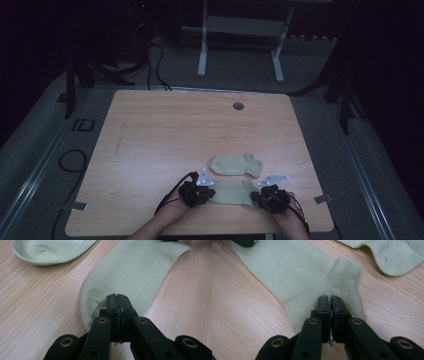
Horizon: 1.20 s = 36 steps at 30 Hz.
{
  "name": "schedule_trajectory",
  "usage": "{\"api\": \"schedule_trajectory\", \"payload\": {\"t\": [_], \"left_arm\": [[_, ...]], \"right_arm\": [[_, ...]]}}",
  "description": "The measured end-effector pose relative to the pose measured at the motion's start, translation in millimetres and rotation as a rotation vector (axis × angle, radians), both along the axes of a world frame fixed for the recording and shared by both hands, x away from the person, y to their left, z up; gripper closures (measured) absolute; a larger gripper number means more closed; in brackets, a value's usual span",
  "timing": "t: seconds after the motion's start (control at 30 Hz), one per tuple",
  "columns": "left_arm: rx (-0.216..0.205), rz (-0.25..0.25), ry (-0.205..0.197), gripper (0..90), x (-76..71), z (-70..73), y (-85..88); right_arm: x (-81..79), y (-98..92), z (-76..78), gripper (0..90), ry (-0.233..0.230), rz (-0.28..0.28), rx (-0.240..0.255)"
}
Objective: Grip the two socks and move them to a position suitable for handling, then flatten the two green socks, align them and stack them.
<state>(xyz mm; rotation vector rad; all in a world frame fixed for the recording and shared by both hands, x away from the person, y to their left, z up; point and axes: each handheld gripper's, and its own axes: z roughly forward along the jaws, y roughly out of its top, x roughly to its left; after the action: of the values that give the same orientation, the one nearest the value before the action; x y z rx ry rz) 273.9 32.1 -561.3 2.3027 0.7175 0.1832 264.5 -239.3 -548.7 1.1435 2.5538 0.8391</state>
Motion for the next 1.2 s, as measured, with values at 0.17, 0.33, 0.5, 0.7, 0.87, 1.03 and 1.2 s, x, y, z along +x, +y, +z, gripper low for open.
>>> {"api": "schedule_trajectory", "payload": {"t": [0.17, 0.33, 0.5, 0.7, 0.87, 1.03, 1.2], "left_arm": [[0.012, -0.001, -0.01, 87.7, -5.1, 0.7, -7.3], [0.014, 0.008, -0.012, 87.7, -7.5, 0.7, -10.1], [0.008, 0.004, -0.013, 83.6, -8.3, 0.4, -10.0], [0.019, 0.022, -0.034, 58.3, -12.1, 7.9, -6.5], [0.03, 0.101, -0.029, 47.6, -9.2, 14.7, 3.6], [0.043, 0.112, -0.017, 49.1, -8.3, 13.9, 5.9], [0.063, 0.113, -0.014, 49.1, -7.8, 10.4, 4.5]], "right_arm": [[-0.1, -3.6, 0.7, 86.4, -0.012, 0.002, -0.025], [0.6, -6.8, 0.1, 86.3, -0.026, -0.005, -0.03], [1.4, -7.7, 0.2, 85.5, -0.022, -0.003, -0.023], [0.3, -8.8, 10.0, 70.6, -0.044, 0.011, -0.005], [7.1, -16.8, 11.1, 62.1, -0.041, -0.019, -0.017], [8.2, -15.7, 10.3, 61.6, -0.027, -0.013, -0.033], [7.8, -10.3, 7.1, 64.3, -0.022, -0.007, -0.059]]}}
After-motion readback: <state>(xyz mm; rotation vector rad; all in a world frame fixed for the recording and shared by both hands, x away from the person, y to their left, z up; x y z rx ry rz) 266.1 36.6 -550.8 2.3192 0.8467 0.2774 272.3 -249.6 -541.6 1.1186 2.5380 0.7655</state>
